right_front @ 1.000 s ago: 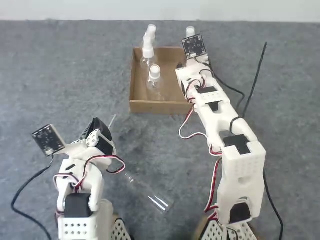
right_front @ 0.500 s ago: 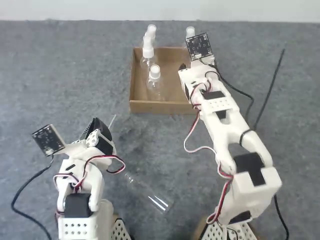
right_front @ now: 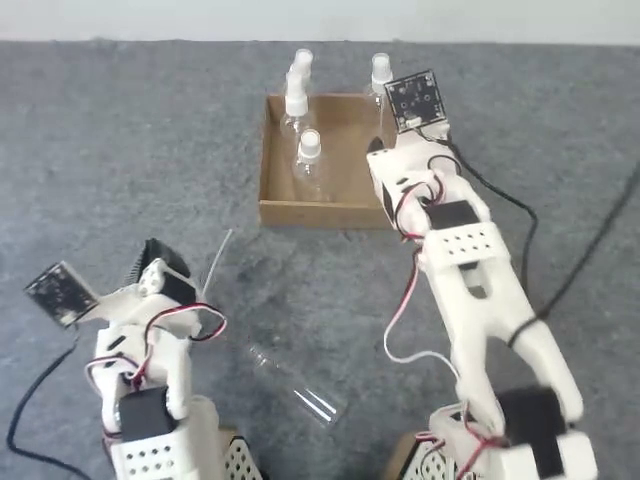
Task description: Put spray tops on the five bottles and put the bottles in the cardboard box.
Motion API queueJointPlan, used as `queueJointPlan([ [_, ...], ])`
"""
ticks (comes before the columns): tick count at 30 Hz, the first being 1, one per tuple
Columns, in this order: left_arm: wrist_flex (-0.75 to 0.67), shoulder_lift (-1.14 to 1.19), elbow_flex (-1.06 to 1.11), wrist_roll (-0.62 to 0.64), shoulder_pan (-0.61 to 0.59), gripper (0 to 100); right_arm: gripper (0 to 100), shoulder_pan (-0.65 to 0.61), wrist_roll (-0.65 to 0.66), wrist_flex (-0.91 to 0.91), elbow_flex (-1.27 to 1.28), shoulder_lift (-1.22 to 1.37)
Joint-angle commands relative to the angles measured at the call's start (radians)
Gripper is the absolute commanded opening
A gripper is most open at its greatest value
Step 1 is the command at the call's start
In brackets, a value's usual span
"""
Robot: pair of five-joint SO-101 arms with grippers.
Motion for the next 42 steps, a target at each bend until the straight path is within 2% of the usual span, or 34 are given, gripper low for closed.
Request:
queueJointPlan([
  [1, -0.040, -0.015, -0.061, -0.011, -0.020, 1, 26.7, -0.005, -0.009, 0.165, -0.017, -0.143],
  [5, -0.041, -0.015, -0.062, -0.011, -0.023, 1, 26.7, -0.007, -0.009, 0.306, -0.015, -0.240],
  [13, -0.041, -0.015, -0.088, -0.011, -0.152, 1, 26.7, -0.008, -0.009, 0.555, -0.015, -0.418],
  [17, -0.041, -0.015, -0.088, -0.011, -0.155, 1, 26.7, -0.059, -0.009, 0.688, -0.015, -0.510],
  [25, -0.041, -0.015, -0.088, -0.012, -0.155, 1, 26.7, -0.305, -0.009, 0.986, -0.015, -0.687],
  [29, -0.041, -0.015, -0.088, -0.012, -0.155, 1, 26.7, -0.452, -0.009, 1.076, -0.015, -0.742],
  [42, -0.041, -0.015, -0.088, -0.012, -0.157, 1, 26.7, -0.812, -0.014, 1.102, 0.003, -0.757],
])
